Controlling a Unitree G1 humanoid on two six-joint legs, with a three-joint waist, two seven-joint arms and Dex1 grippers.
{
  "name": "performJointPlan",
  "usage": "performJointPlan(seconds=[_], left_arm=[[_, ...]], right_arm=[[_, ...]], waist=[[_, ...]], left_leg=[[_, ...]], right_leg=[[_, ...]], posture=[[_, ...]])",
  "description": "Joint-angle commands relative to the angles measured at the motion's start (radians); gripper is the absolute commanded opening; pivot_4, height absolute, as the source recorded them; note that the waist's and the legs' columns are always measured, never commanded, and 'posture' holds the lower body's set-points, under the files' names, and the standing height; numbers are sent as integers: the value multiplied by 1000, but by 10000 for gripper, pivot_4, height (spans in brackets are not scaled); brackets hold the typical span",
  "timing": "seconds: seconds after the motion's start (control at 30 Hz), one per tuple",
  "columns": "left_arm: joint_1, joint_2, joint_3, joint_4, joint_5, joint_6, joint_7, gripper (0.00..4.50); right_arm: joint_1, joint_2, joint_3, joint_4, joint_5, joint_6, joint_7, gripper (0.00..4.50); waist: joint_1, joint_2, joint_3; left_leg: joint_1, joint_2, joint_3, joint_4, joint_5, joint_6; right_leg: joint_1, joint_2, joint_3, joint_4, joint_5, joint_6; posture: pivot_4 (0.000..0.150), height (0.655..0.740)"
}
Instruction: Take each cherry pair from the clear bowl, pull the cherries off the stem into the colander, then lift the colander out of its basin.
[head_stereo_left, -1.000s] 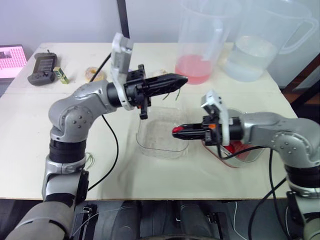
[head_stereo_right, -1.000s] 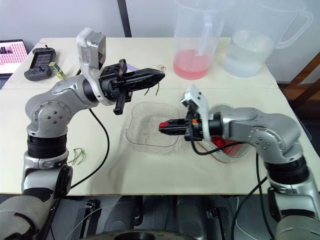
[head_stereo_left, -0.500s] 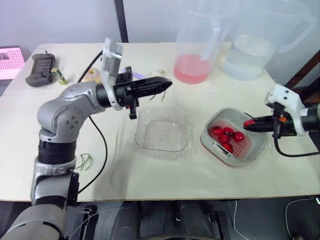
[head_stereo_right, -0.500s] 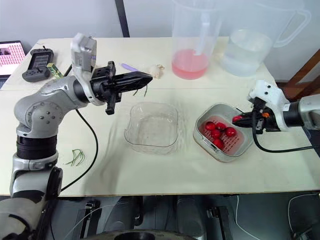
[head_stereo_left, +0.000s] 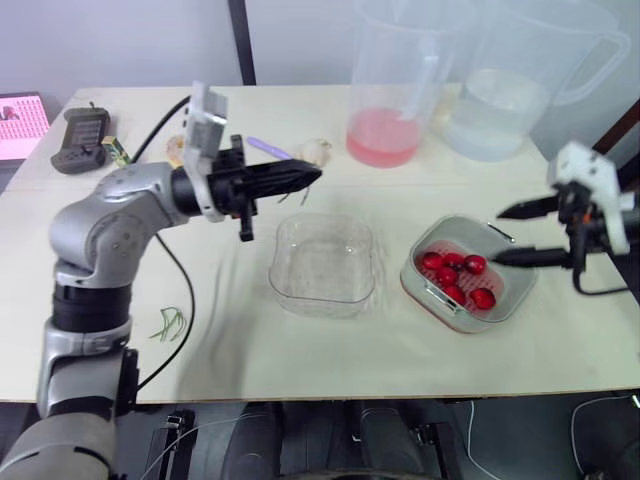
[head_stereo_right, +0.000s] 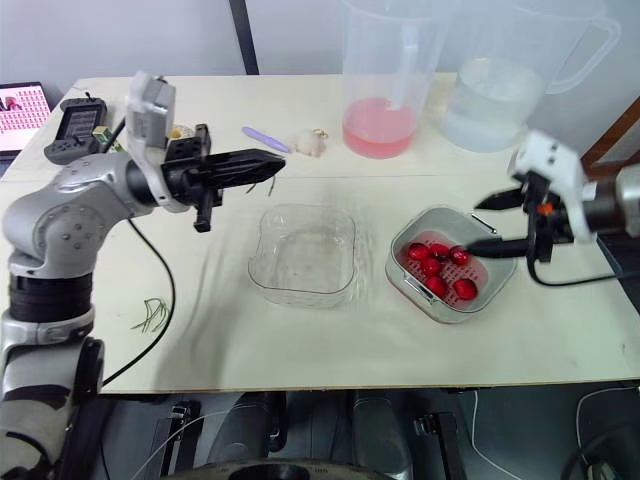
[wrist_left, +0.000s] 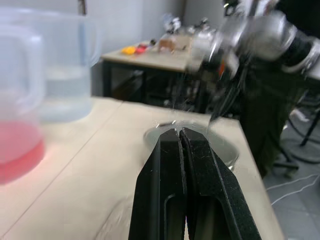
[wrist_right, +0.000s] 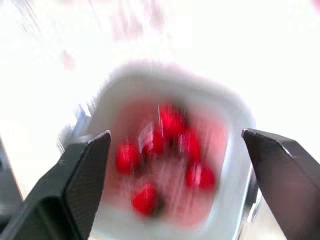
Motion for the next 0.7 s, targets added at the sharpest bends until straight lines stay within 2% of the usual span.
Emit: performJointPlan(seconds=[0.03, 0.1, 0.2, 0.33, 0.43, 0.53, 0.7], left_arm=[[67, 84, 106, -76, -37, 42, 21, 0], [150, 147, 166, -119, -48, 77, 39, 0], [276, 217, 250, -159, -59, 101, 48, 0], [618, 270, 440, -216, -32, 148, 65, 0], [832, 261, 526, -271, -94, 221, 57, 0], [896, 226, 548, -250, -124, 264, 111, 0], [905, 182, 513, -190, -90, 279, 211, 0]], right_arm=[[-132, 96, -44, -34, 137, 85, 21, 44770], [-206, 164, -29, -64, 206, 172, 12, 44770], [-262, 238, 11, -98, 218, 208, -8, 44770], [-312, 337, 64, -103, 202, 181, 3, 44770], [-307, 370, 92, -98, 174, 153, 18, 44770], [-312, 395, 104, -89, 161, 146, 15, 44770], [-306, 403, 98, -97, 161, 156, 13, 44770]], waist=[[-4, 0, 0], [-12, 0, 0], [-12, 0, 1], [-25, 0, 1], [-20, -1, 1], [1, -1, 1], [5, -1, 1]], left_leg=[[0, 0, 0, 0, 0, 0], [0, 0, 0, 0, 0, 0], [0, 1, 0, 0, 0, 0], [0, 0, 3, -1, 0, 0], [-1, 1, 4, -1, 0, 0], [-3, 0, 2, 0, 0, -1], [-3, 0, 3, 0, 0, -1]], right_leg=[[0, 0, 0, 0, 0, 0], [0, 0, 0, 0, 0, 0], [0, -1, 0, 1, 0, 0], [0, -3, 0, -1, 0, -1], [-3, -4, 0, -1, 0, -1], [-4, -4, -1, 0, 1, -1], [-5, -4, -1, -1, 2, -3]], posture=[[1500, 7400], [1500, 7400], [1500, 7400], [1500, 7400], [1500, 7400], [1500, 7400], [1500, 7400]])
